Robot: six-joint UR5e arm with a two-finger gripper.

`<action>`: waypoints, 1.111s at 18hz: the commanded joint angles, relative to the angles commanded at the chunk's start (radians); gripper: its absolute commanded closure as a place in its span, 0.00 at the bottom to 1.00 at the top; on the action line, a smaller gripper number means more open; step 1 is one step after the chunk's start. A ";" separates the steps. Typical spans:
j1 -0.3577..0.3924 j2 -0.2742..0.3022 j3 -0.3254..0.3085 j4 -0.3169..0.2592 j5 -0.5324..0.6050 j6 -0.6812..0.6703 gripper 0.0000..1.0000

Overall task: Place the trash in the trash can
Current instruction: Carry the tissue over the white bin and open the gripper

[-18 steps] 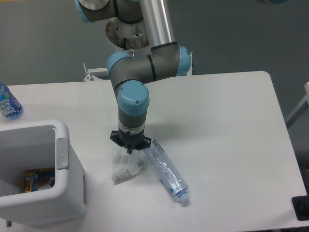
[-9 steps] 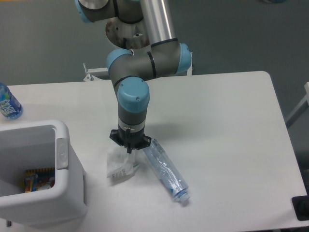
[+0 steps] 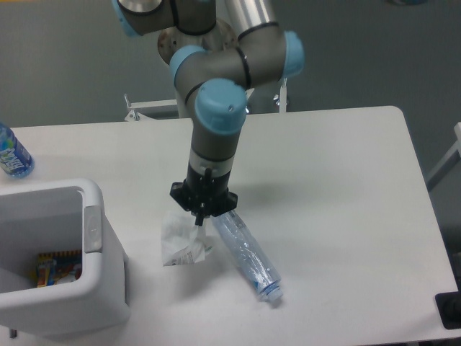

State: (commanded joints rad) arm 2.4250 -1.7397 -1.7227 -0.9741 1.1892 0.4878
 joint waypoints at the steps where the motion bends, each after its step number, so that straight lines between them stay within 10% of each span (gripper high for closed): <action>1: 0.020 0.018 0.009 -0.003 -0.034 -0.002 1.00; 14: 0.072 0.092 0.190 0.008 -0.324 -0.264 1.00; 20: -0.095 0.083 0.203 0.012 -0.324 -0.402 1.00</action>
State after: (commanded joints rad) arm 2.3304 -1.6566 -1.5202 -0.9618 0.8651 0.0860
